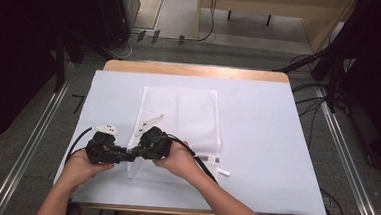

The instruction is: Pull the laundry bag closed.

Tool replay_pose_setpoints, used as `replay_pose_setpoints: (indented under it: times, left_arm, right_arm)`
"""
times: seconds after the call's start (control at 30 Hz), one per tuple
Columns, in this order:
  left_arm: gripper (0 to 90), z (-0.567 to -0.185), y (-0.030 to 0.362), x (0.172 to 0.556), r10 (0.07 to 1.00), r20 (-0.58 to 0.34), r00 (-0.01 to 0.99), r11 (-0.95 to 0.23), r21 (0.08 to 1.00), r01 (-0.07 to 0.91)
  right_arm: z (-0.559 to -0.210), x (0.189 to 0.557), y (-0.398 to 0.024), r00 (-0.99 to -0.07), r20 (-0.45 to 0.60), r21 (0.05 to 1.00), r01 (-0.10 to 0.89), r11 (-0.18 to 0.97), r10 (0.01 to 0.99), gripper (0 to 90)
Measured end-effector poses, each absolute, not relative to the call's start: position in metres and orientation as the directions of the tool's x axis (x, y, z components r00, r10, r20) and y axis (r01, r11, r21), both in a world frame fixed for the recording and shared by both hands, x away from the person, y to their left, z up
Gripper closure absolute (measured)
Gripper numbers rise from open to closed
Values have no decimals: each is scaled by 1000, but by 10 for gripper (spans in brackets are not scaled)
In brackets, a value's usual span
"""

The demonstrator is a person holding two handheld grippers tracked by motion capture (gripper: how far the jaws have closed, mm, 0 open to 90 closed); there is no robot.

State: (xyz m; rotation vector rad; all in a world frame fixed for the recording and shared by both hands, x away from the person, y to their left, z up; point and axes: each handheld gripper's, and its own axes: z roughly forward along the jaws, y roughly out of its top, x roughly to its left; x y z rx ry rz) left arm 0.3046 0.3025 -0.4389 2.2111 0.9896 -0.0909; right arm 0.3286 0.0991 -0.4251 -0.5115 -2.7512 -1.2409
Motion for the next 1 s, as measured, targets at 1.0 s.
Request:
replay_pose_setpoints:
  times: [1.0]
  left_arm:
    - [886,-431,304,305,667,-341,662,-455,518,724]
  right_arm:
    - [-441,341,88,-915,238,658,398,639,325,884]
